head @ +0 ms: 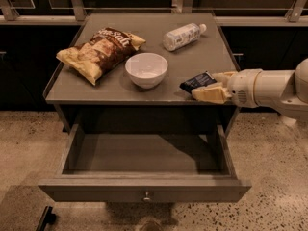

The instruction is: Pick rxbar blueberry from top drawer and place on counter

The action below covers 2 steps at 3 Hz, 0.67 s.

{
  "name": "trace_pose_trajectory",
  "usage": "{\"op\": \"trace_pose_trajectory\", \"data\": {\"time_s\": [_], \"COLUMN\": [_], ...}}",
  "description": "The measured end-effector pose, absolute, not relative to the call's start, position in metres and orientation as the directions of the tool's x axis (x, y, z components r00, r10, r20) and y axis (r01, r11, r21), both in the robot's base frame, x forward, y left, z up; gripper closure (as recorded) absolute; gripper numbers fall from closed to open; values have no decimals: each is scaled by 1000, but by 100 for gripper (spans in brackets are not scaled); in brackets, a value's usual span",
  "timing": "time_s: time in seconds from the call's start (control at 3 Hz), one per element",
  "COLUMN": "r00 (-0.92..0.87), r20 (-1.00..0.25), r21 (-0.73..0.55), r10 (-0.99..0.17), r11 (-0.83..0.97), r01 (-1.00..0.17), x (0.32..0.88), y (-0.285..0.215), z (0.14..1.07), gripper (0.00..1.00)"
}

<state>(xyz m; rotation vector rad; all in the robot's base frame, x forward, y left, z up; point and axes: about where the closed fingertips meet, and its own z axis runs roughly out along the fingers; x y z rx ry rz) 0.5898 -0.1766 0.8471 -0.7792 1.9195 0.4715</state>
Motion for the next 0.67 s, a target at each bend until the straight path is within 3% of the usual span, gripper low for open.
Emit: {"op": "trace_pose_trajectory", "data": {"time_s": [0.33,0.67], "r00": [-321,-321], "r20": [-893,-893], "r21": [-6,-6], "r10": [-317,-317], "r11": [720,720], "r01": [-694,-694], "x": [590,590], "y": [-177,-177], "z": [847,847], "gripper": [0,0]}}
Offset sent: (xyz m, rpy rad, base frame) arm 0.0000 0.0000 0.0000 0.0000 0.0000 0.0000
